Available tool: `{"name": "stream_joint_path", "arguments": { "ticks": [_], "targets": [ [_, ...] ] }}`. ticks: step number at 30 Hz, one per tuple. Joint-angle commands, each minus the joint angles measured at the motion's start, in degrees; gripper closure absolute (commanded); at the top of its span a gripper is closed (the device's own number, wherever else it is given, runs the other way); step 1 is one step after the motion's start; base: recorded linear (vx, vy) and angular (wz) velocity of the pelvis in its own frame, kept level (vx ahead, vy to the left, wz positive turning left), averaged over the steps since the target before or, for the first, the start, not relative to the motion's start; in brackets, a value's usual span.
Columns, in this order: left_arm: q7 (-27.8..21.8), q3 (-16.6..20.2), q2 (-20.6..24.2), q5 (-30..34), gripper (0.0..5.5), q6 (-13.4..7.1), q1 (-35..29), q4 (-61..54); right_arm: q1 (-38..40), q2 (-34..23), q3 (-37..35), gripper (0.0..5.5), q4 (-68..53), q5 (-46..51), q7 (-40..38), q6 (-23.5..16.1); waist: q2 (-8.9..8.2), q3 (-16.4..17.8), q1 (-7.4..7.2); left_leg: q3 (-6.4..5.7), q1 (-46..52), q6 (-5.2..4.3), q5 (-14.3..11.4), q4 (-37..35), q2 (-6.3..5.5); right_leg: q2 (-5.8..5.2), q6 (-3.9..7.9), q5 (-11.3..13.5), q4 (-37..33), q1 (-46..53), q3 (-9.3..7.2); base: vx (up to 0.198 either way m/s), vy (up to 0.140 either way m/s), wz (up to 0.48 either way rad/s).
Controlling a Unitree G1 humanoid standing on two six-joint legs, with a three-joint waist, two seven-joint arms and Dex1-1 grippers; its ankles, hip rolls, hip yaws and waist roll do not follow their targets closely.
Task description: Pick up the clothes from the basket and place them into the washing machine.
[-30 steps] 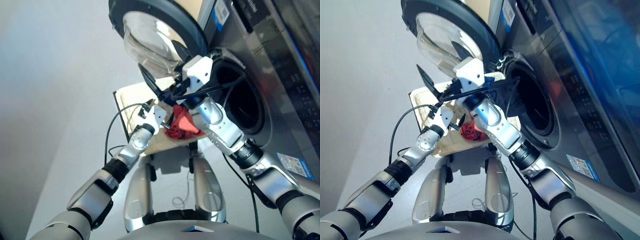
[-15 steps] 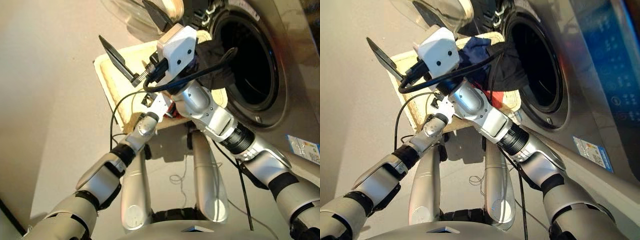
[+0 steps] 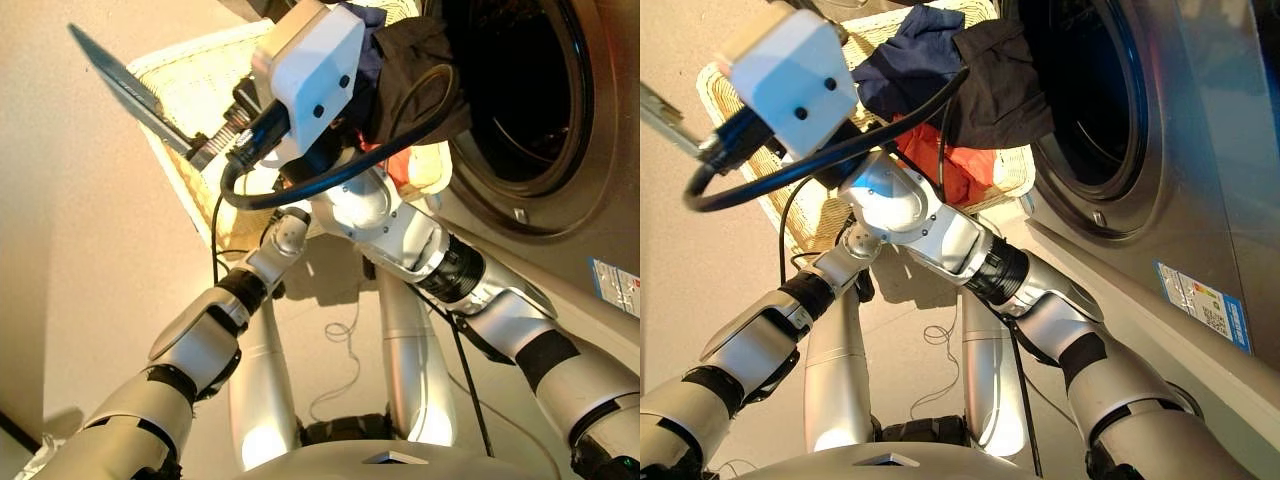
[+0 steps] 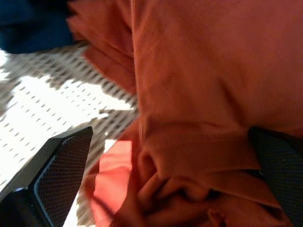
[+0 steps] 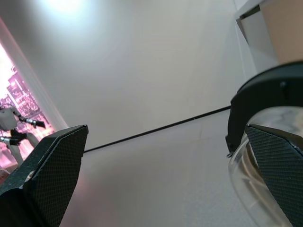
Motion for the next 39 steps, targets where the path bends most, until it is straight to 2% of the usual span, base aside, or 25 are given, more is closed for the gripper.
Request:
{"name": "stream_joint_path", "arguments": {
  "ticks": [1, 8, 11, 19, 24, 26, 27, 31, 33, 37, 39],
  "targets": [
    [2.0, -1.4, -2.3, 0.8, 0.00, -2.2, -2.3, 1.6, -6.1, 4.9, -0.2, 0.00, -2.9, -2.7, -0.4, -4.0, 0.08, -0.5, -0.10, 0.85, -4.1, 1.40, -7.9, 10.1, -0.53, 0.53, 2.30, 3.1, -1.8, -2.4, 0.21, 0.000, 0.000, 0.000],
    [3.2, -1.0, -2.7, 1.3, 0.00, -1.6, -4.7, 5.3, -6.5, 5.0, 0.1, 0.00, -2.5, -2.4, -0.4, -4.3, -0.27, -0.5, -0.82, 0.64, -6.8, 1.11, -8.5, 12.6, -0.12, 1.22, 2.16, 2.0, 0.7, -5.5, -0.06, 0.000, 0.000, 0.000],
    [3.3, -1.0, -3.1, 1.6, 0.00, -0.7, -6.7, 8.0, -6.6, 5.4, 0.3, 0.00, -1.5, -1.7, -0.3, -4.2, -0.44, -0.5, -1.34, 0.66, -7.5, 0.99, -8.6, 13.0, 0.19, 1.40, 1.98, 1.7, 1.5, -6.6, -0.33, 0.000, 0.000, 0.000],
    [3.7, -1.3, -3.5, 3.7, 0.00, 0.5, -8.5, 10.8, -6.7, 6.5, 0.7, 0.00, -0.4, -1.3, 0.2, -4.2, -0.74, -0.5, -1.63, 0.44, -8.0, 0.88, -8.4, 13.0, 0.37, 1.70, 2.03, 2.0, 1.5, -7.2, -0.61, 0.000, 0.000, 0.000],
    [3.5, -1.7, -3.8, 4.7, 0.00, 1.0, -9.6, 11.1, -6.6, 6.2, 0.3, 0.00, -0.2, -0.9, 0.4, -4.2, -0.60, -0.5, -1.54, 0.23, -8.4, 0.96, -8.3, 13.0, 0.05, 1.58, 2.05, 2.2, 1.3, -7.3, -0.61, 0.000, 0.000, 0.000],
    [3.5, -1.6, -3.9, 4.6, 2.29, 1.0, -9.8, 11.2, -6.6, 6.1, 0.3, 0.00, -0.1, -0.7, 0.5, -4.2, -0.47, -0.5, -1.52, 0.21, -8.4, 0.99, -8.2, 12.9, 0.04, 1.64, 2.05, 2.4, 1.2, -7.4, -0.54, 0.000, 0.000, 0.000],
    [3.5, -1.6, -3.8, 4.5, 3.06, 1.0, -9.7, 11.1, -6.5, 5.9, 0.2, 0.00, -0.2, -0.7, 0.4, -4.2, -0.42, -0.5, -1.49, 0.29, -8.4, 1.03, -8.2, 12.8, 0.04, 1.62, 2.03, 2.4, 1.2, -7.4, -0.50, 0.000, 0.000, 0.000],
    [3.2, -1.8, -4.1, 4.6, 4.40, 0.9, -9.6, 10.5, -6.1, 5.3, -0.1, 0.00, -0.1, -0.4, 0.6, -4.2, -0.21, -0.5, -1.43, 0.42, -8.4, 1.12, -8.1, 12.8, -0.11, 1.58, 1.92, 2.5, 1.1, -7.5, -0.25, 0.000, 0.000, 0.000],
    [3.4, -1.6, -4.0, 4.2, 5.50, 0.6, -9.5, 10.0, -5.7, 4.5, -0.3, 0.00, -0.5, -0.3, 0.7, -4.1, -0.03, -0.5, -1.32, 0.51, -8.4, 1.16, -8.0, 12.6, -0.21, 1.45, 1.94, 2.8, 1.0, -7.4, -0.18, 0.000, 0.000, 0.000],
    [3.8, -1.1, -3.5, 3.7, 5.50, 0.1, -9.2, 8.5, -5.0, 3.5, -0.5, 0.00, -1.0, -0.8, 0.5, -4.0, 0.14, -0.5, -1.21, 0.89, -7.9, 1.20, -7.8, 11.8, -0.22, 1.25, 2.00, 3.2, 0.2, -6.9, -0.12, 0.000, 0.000, 0.000],
    [3.9, -0.6, -2.7, 2.5, 5.50, -0.9, -8.1, 5.9, -3.9, 1.1, -1.4, 0.00, -0.9, -2.1, -0.1, -3.8, 0.25, -0.5, -1.09, 1.01, -7.5, 1.30, -7.6, 10.9, -0.43, 1.05, 2.14, 3.6, -0.8, -6.4, 0.04, 0.000, 0.000, 0.000]
  ]
}}
